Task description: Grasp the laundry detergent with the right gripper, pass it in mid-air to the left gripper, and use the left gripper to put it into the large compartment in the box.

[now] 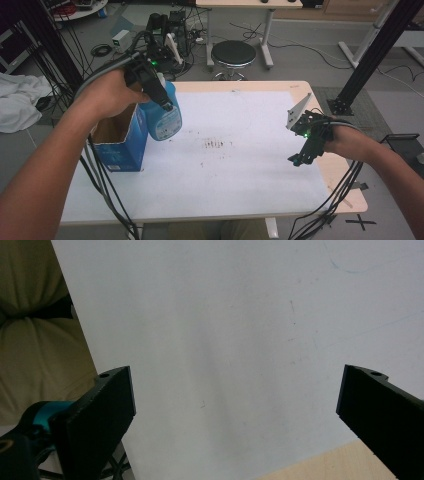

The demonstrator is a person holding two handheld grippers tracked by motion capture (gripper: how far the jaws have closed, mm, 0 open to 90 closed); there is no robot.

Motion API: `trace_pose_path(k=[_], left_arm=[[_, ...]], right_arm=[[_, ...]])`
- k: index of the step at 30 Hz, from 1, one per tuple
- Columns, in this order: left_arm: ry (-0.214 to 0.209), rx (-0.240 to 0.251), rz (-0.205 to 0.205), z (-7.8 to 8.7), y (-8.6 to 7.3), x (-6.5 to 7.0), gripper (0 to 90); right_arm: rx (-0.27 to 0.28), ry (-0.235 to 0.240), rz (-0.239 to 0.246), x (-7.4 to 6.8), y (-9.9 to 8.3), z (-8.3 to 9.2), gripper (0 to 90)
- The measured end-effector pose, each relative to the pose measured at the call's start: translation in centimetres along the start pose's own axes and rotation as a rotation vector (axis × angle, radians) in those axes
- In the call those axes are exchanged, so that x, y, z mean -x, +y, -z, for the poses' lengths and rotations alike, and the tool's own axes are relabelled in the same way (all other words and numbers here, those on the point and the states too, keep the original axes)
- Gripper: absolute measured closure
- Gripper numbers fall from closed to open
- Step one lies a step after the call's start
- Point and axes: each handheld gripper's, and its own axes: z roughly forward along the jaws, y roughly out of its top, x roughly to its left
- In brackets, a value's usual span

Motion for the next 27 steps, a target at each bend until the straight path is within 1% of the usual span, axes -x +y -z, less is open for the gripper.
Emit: trace_pose_path(k=[2,3,5,6,8,12,13,14,16,19,23,24,26,27], left_arm=[[0.007,0.016,0.023,0.5,-0.5,-0.4,37.5],[0.011,0.019,0.025,0.8,-0.8,-0.7,37.5],[0.005,0.016,0.035,1.5,-1.3,-1.3,37.5],[0.005,0.03,0.043,1.7,-1.6,-1.6,37.5],[0.001,0.034,0.055,2.5,-2.1,-2.1,37.6],[0.014,0.032,0.066,4.0,-3.1,-3.2,37.5],[0.018,0.052,0.089,4.3,-3.4,-3.4,37.5],[0.02,0.059,0.102,4.7,-3.7,-3.6,37.6],[0.032,0.063,0.104,5.5,-4.2,-4.3,37.6],[0.048,0.056,0.13,6.3,-5.0,-5.2,37.6],[0.067,0.056,0.132,6.6,-6.2,-6.2,37.6],[0.067,0.056,0.141,6.6,-6.4,-6.5,37.6],[0.07,0.05,0.144,6.6,-7.0,-7.0,37.6],[0.068,0.05,0.155,6.4,-7.3,-7.2,37.6]], right_arm=[[0.004,0.004,0.006,0.1,0.1,0.0,1.4],[0.001,0.003,0.004,0.1,0.1,0.0,1.4],[0.009,-0.002,0.002,0.1,0.2,0.0,1.4],[0.008,-0.005,0.006,0.1,0.2,0.0,1.4],[0.01,-0.002,0.001,0.2,0.3,0.0,1.4],[0.012,-0.004,-0.001,0.3,0.3,0.0,1.4],[0.013,-0.004,-0.001,0.3,0.3,0.0,1.4],[0.012,-0.006,-0.003,0.3,0.3,-0.1,1.4],[0.007,-0.003,-0.01,0.4,0.3,0.0,1.4],[0.009,-0.015,-0.011,0.5,0.3,0.1,1.4],[0.011,-0.016,-0.017,0.5,0.4,0.1,1.3],[0.01,-0.017,-0.019,0.5,0.4,0.1,1.4],[0.013,-0.017,-0.02,0.5,0.4,0.0,1.4],[0.013,-0.018,-0.021,0.5,0.4,0.0,1.4]])
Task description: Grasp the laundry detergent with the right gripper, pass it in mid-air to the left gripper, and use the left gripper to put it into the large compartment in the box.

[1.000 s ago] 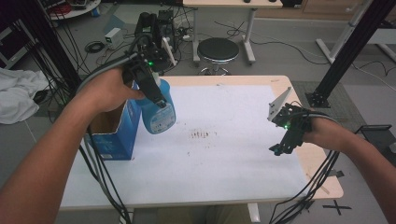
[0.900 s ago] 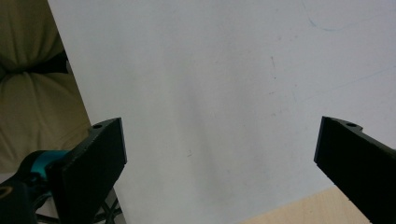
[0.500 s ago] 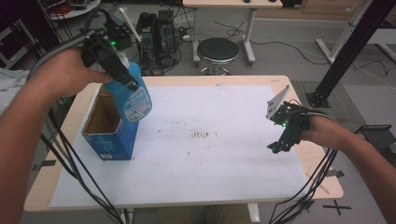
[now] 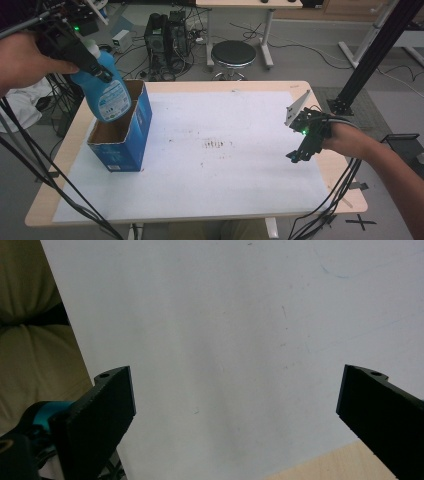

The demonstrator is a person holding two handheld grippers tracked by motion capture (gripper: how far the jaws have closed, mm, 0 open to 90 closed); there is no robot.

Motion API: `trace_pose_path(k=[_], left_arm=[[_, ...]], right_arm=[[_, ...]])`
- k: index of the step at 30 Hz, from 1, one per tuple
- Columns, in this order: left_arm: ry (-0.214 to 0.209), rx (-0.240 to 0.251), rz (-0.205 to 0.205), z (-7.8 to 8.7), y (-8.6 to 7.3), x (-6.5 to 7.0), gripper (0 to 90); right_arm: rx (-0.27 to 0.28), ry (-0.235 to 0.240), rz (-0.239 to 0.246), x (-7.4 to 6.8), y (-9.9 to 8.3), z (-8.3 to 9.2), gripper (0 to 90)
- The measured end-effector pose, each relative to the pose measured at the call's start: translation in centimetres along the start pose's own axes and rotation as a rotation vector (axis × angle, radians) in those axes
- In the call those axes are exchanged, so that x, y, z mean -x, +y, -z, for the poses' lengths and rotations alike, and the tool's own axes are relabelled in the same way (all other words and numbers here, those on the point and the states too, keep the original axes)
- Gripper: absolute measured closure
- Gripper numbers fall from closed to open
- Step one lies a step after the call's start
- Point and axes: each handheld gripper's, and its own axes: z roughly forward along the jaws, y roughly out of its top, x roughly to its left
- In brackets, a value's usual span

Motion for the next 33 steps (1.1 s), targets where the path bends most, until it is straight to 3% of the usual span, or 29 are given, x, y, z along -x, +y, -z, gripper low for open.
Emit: trace_pose_path(k=[9,10,12,13,15,16,18,19,33], left_arm=[[0.0,-0.038,-0.002,-2.3,-1.1,-1.5,37.6],[-0.002,-0.009,0.026,-2.9,-1.3,-1.5,37.6],[-0.008,-0.022,0.012,-3.5,-1.7,-1.9,37.6],[-0.011,-0.014,0.027,-3.9,-1.8,-1.9,37.6],[-0.014,-0.057,-0.013,-4.5,-2.0,-2.3,37.6],[-0.016,-0.029,0.021,-5.1,-2.2,-2.1,37.6],[-0.022,-0.071,-0.027,-5.8,-2.3,-2.4,37.6],[-0.024,-0.037,0.013,-6.4,-2.5,-2.1,37.6],[-0.052,-0.043,0.008,-13.2,-4.4,-2.3,37.6]], right_arm=[[-0.001,0.004,0.0,0.0,0.0,-0.1,1.4],[-0.002,0.003,0.002,0.0,0.0,0.0,1.4],[0.003,0.004,0.004,0.0,-0.1,-0.1,1.4],[-0.001,0.005,0.0,0.0,-0.1,0.0,1.4],[-0.001,0.002,-0.002,0.0,-0.2,0.0,1.4],[-0.003,0.003,-0.006,0.0,-0.2,0.0,1.4],[-0.005,0.003,-0.005,0.0,-0.2,0.0,1.4],[-0.007,0.003,-0.006,0.0,-0.2,0.1,1.4],[-0.017,-0.002,-0.017,-0.1,0.0,-0.4,1.4]])
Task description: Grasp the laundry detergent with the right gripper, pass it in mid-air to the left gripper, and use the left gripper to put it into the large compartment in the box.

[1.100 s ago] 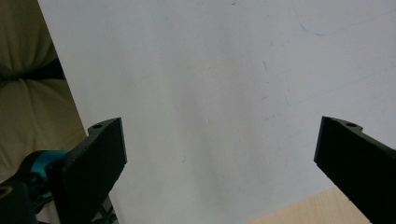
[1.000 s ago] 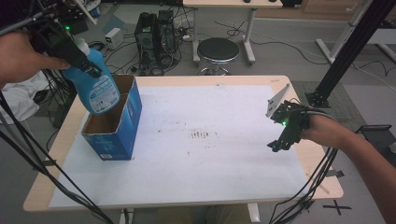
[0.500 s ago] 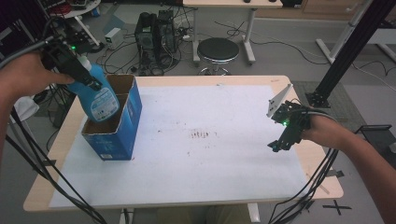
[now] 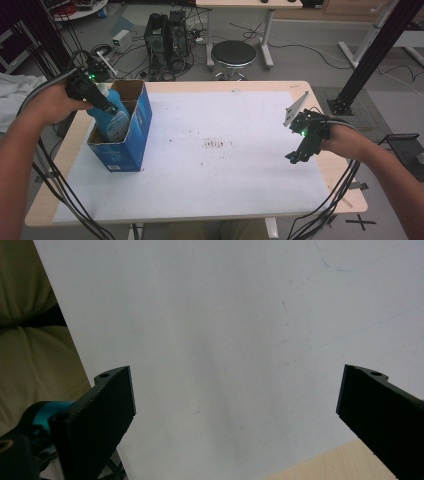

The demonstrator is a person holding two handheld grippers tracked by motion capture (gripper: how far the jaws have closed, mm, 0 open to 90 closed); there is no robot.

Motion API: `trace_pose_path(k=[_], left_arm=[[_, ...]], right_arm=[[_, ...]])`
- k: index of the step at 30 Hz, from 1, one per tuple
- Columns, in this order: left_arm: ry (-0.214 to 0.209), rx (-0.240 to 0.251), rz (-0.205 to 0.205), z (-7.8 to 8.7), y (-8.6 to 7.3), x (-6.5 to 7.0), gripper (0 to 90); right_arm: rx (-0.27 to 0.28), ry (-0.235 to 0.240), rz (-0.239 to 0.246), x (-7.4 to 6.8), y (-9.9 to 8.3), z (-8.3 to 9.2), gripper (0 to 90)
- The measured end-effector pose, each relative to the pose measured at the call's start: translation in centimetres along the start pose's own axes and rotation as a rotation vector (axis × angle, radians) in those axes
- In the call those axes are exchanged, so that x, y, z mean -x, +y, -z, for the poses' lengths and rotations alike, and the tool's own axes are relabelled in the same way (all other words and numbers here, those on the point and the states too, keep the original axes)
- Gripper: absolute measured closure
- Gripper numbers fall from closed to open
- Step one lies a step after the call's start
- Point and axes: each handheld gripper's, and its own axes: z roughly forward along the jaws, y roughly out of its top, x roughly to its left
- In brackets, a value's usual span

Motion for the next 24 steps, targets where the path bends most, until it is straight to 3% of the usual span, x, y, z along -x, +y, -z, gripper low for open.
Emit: trace_pose_path(k=[11,12,13,14,15,16,19,22,24], left_arm=[[-0.01,-0.029,-0.013,-4.9,-0.9,-0.2,37.5],[-0.017,-0.086,-0.079,-4.8,-0.9,-0.7,37.6],[-0.017,-0.046,-0.026,-5.3,-1.0,-0.4,37.6],[-0.018,-0.086,-0.074,-5.3,-0.9,-0.7,37.6],[-0.016,-0.065,-0.052,-5.6,-1.0,-0.5,37.5],[-0.021,-0.075,-0.057,-5.8,-1.0,-0.6,37.5],[-0.021,-0.11,-0.107,-6.3,-1.1,-0.8,37.5],[-0.031,-0.126,-0.105,-6.7,-1.2,-0.7,37.6],[-0.031,-0.099,-0.072,-7.3,-1.3,-0.4,37.6]], right_arm=[[-0.003,0.011,-0.004,-0.1,-0.1,-0.5,1.4],[-0.003,0.01,-0.009,-0.1,-0.1,-0.6,1.4],[-0.007,0.01,-0.007,-0.1,-0.2,-0.6,1.4],[-0.007,0.009,-0.011,-0.1,-0.3,-0.7,1.4],[-0.006,0.01,-0.009,0.0,-0.3,-0.7,1.4],[-0.007,0.009,-0.011,0.0,-0.4,-0.6,1.4],[-0.006,0.01,-0.01,0.0,-0.3,-0.6,1.4],[-0.009,0.01,-0.016,-0.1,-0.2,-0.8,1.4],[-0.012,0.011,-0.011,-0.2,-0.1,-0.8,1.4]])
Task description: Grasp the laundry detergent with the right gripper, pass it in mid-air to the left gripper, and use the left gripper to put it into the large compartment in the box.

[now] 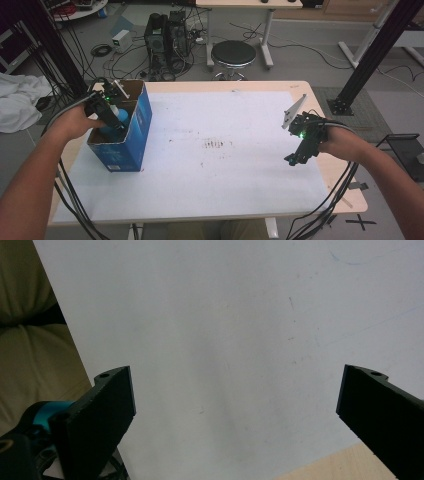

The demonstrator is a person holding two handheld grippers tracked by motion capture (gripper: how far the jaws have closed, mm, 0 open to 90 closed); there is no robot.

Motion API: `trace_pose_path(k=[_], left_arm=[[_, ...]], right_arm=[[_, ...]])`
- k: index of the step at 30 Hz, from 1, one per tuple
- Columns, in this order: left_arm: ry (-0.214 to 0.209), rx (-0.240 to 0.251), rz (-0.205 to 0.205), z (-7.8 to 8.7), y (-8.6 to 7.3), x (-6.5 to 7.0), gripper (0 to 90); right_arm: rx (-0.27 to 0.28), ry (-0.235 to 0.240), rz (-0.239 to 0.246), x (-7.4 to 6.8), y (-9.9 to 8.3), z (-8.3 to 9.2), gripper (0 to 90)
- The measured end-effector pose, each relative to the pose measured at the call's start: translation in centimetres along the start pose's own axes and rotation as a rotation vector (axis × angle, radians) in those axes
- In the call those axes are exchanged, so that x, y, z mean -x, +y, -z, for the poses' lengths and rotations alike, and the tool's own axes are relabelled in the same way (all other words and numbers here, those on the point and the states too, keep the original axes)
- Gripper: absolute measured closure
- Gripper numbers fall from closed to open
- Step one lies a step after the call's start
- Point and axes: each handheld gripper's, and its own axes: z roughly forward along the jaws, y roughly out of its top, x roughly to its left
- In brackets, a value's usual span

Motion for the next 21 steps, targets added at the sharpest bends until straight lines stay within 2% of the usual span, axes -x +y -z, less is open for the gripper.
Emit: trace_pose_path(k=[1,2,3,4,5,6,7,8,11,15,16,18,19,20,21], left_arm=[[-0.001,-0.026,-0.027,-0.1,0.0,-0.1,37.6],[-0.003,-0.038,-0.035,0.0,0.0,-0.2,37.5],[-0.006,-0.025,-0.029,-0.1,-0.1,-0.2,37.5],[-0.013,-0.036,-0.036,0.0,0.0,-0.4,37.5],[-0.013,0.005,0.019,-0.3,-0.1,0.0,37.6],[-0.013,0.003,0.014,-0.3,-0.1,0.0,37.5],[-0.011,-0.036,-0.034,-0.1,0.0,-0.4,37.5],[-0.017,-0.029,-0.022,-0.2,0.0,-0.3,37.5],[-0.017,-0.044,-0.039,-0.2,0.1,-0.6,37.4],[-0.025,-0.026,-0.008,-0.4,0.1,-0.6,37.3],[-0.026,-0.041,-0.023,-0.3,0.2,-0.8,37.2],[-0.026,-0.031,-0.008,-0.4,0.2,-0.9,37.1],[-0.028,-0.047,-0.023,-0.3,0.3,-1.0,37.0],[-0.024,-0.03,-0.005,-0.5,0.3,-1.0,36.9],[-0.026,-0.04,-0.01,-0.5,0.3,-1.1,35.7]], right_arm=[[0.0,0.002,0.011,0.1,0.0,0.0,1.4],[0.0,0.001,0.008,0.0,0.1,-0.1,1.4],[-0.002,0.0,0.003,0.0,0.1,-0.1,1.4],[-0.001,0.001,0.01,0.0,0.1,-0.1,1.4],[-0.003,0.001,0.005,0.0,0.2,-0.2,1.4],[-0.005,0.003,0.004,0.0,0.2,-0.2,1.4],[-0.006,0.001,0.003,-0.1,0.2,-0.2,1.4],[-0.006,0.003,0.01,-0.1,0.2,-0.2,1.4],[-0.005,0.004,0.012,-0.1,0.2,-0.3,1.4],[-0.007,0.004,0.01,-0.1,0.2,-0.3,1.4],[-0.006,0.004,0.009,-0.1,0.2,-0.3,1.4],[-0.005,0.005,0.013,-0.1,0.2,-0.3,1.4],[-0.007,0.002,0.003,-0.2,0.2,-0.3,1.4],[-0.009,0.003,0.004,-0.2,0.2,-0.3,1.4],[-0.009,0.005,0.007,-0.2,0.2,-0.3,1.4]])
